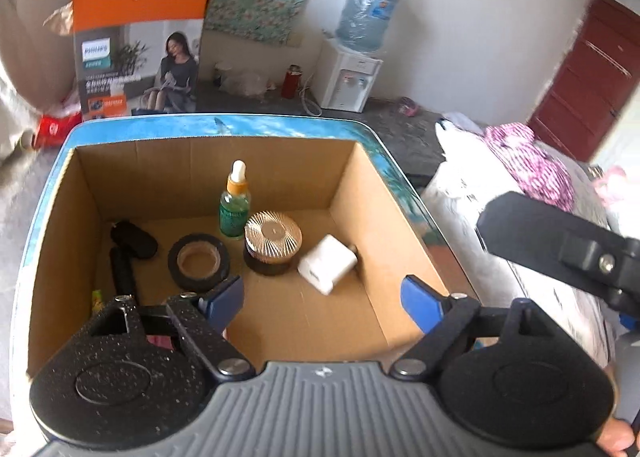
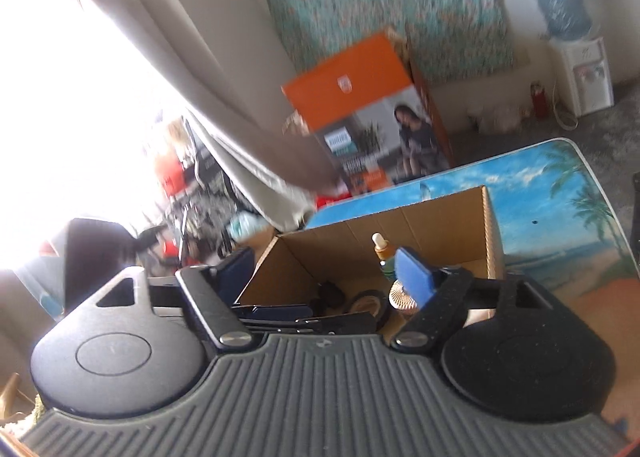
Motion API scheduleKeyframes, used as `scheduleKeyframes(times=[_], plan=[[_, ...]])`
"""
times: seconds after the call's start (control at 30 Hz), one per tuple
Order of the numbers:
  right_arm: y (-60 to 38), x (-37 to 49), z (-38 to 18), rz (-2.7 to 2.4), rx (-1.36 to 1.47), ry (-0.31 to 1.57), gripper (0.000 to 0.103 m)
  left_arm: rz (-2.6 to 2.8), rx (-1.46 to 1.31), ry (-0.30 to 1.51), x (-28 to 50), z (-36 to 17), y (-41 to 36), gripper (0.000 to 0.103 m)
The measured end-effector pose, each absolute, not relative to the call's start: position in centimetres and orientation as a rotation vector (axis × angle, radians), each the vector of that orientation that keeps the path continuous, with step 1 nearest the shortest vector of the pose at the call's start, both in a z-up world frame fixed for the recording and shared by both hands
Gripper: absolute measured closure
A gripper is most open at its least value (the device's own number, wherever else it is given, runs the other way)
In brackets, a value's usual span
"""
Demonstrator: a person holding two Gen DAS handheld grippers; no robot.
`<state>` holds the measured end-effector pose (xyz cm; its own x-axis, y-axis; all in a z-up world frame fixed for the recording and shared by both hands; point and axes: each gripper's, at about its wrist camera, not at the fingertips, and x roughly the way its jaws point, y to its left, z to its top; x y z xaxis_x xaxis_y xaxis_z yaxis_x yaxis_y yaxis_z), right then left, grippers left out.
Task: Organize rigid objects
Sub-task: 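Move the right gripper back toward the white vitamin bottle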
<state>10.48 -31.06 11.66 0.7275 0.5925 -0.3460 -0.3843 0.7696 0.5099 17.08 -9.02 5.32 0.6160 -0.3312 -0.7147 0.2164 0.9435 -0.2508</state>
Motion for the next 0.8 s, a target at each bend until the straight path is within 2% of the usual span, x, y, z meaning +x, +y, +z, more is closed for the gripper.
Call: scheduleKeyframes(times=[0.17, 0.37, 0.8], plan=[[-31.7, 4.8, 10.8, 0.529, 0.425, 0.492, 0.014, -0.334, -0.057, 0.796, 12.0, 5.7, -9.1, 0.012], [-32.1, 0.8, 9.3, 0.528, 0.471, 0.496, 0.013, -0.325, -0.028, 0.732, 7.0, 5.5, -7.4, 0.010], [-28.3, 1.2, 6.7, 0.600, 0.498, 0.614, 0.013, -0.212, -0.045, 0.688, 2.4, 4.0, -2.4, 0.009]])
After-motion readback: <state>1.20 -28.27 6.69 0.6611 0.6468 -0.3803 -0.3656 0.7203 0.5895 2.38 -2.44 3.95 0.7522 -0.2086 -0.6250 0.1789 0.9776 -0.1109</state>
